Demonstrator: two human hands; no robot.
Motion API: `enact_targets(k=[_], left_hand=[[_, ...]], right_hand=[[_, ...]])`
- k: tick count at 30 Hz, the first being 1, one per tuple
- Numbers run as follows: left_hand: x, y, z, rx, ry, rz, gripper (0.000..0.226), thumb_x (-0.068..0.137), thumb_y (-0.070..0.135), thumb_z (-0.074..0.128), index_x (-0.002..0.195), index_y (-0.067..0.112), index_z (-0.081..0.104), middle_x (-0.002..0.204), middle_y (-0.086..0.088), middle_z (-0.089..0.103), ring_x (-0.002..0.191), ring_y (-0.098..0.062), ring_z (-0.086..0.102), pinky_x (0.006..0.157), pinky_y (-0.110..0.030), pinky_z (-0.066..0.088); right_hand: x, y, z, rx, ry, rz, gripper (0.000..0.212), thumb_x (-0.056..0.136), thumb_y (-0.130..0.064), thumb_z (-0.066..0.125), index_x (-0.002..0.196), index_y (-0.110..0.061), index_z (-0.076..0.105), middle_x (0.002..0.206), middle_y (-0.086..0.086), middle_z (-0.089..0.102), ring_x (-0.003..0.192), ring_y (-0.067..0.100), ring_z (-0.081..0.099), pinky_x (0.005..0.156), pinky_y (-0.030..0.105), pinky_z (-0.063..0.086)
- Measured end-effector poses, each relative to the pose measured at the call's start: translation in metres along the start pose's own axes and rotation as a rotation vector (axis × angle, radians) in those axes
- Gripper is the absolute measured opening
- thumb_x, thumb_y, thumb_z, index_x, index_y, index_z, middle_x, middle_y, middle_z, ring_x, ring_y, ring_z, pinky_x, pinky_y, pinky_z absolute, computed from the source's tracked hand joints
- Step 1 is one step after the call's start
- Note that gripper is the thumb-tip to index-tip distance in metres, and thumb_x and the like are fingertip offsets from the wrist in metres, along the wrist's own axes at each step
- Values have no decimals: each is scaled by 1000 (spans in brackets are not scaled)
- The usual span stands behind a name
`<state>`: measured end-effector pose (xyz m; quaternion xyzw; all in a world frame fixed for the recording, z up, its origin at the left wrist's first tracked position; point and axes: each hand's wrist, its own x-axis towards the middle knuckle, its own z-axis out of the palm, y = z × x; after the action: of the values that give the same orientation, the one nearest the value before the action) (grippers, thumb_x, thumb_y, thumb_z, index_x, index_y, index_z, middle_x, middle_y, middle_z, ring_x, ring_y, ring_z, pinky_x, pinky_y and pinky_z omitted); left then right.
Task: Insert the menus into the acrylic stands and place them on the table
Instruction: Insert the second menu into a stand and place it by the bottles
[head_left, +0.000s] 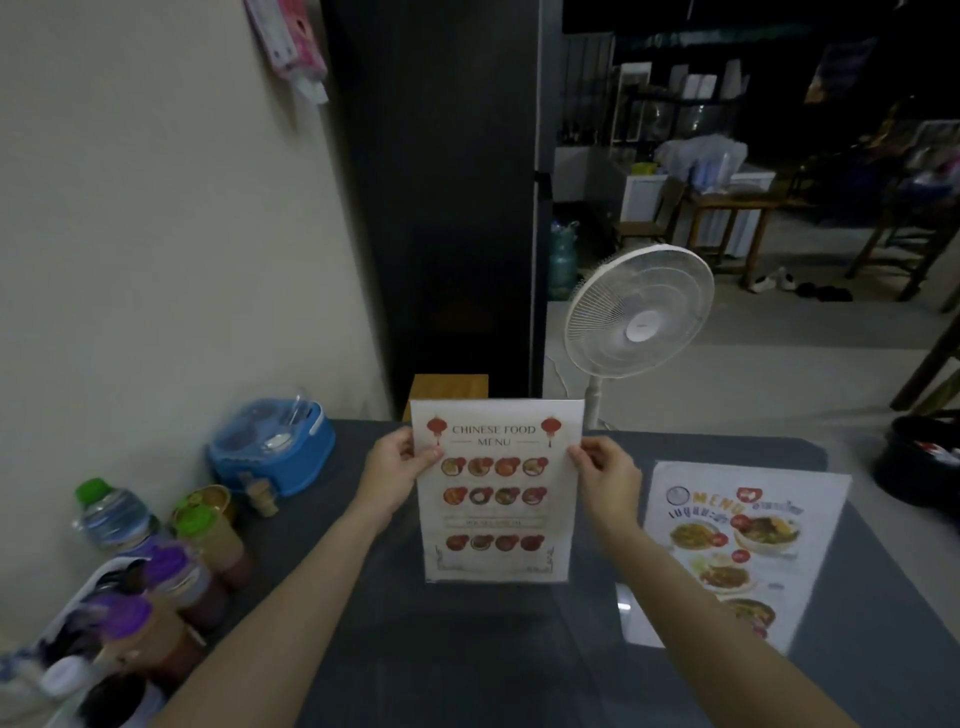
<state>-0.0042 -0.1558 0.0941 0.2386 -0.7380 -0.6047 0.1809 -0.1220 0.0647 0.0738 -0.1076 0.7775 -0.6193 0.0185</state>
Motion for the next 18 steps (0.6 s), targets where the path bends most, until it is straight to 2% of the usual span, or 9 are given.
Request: enact_targets(k=[2, 7, 11, 15, 18], left_hand=[[17, 6, -14, 21, 18, 6, 18, 88, 10, 64, 106, 15, 64, 99, 3, 72, 90, -8, 70, 78, -32, 59], [72, 11, -57, 43, 6, -2, 15, 88, 11, 65, 97, 22, 61, 96, 6, 70, 91, -11, 67, 80, -32, 55], [122, 2, -93, 45, 12, 4, 19, 87, 8, 66, 105, 13, 62, 96, 4, 70, 89, -13, 67, 77, -29, 55], [173, -16, -130, 63, 17, -5, 27, 87, 7, 67, 113, 3, 63, 107, -9, 71, 98, -23, 69, 86, -40, 57], [206, -32, -154, 68, 20, -13, 28, 86, 9, 68, 113, 6, 64, 109, -9, 73, 100, -23, 70, 87, -42, 58]], right_hand=[[15, -12, 16, -11, -5, -13, 14, 90, -14, 59, 102, -10, 65, 90, -3, 64, 82, 12, 62, 65, 14, 46], [52, -27, 66, 19, -40, 8, 18, 89, -15, 62, 105, -8, 66, 100, 5, 70, 93, 20, 66, 85, 36, 56], [81, -36, 117, 42, -67, 6, 13, 90, -15, 60, 101, -9, 64, 98, 4, 69, 93, 22, 67, 79, 33, 56], [106, -39, 172, 27, -83, 12, 7, 90, -15, 59, 96, -14, 63, 95, 1, 67, 92, 22, 66, 85, 39, 55], [123, -38, 209, 16, -85, 17, 9, 90, -17, 60, 97, -12, 63, 95, 1, 67, 92, 21, 65, 85, 38, 55]])
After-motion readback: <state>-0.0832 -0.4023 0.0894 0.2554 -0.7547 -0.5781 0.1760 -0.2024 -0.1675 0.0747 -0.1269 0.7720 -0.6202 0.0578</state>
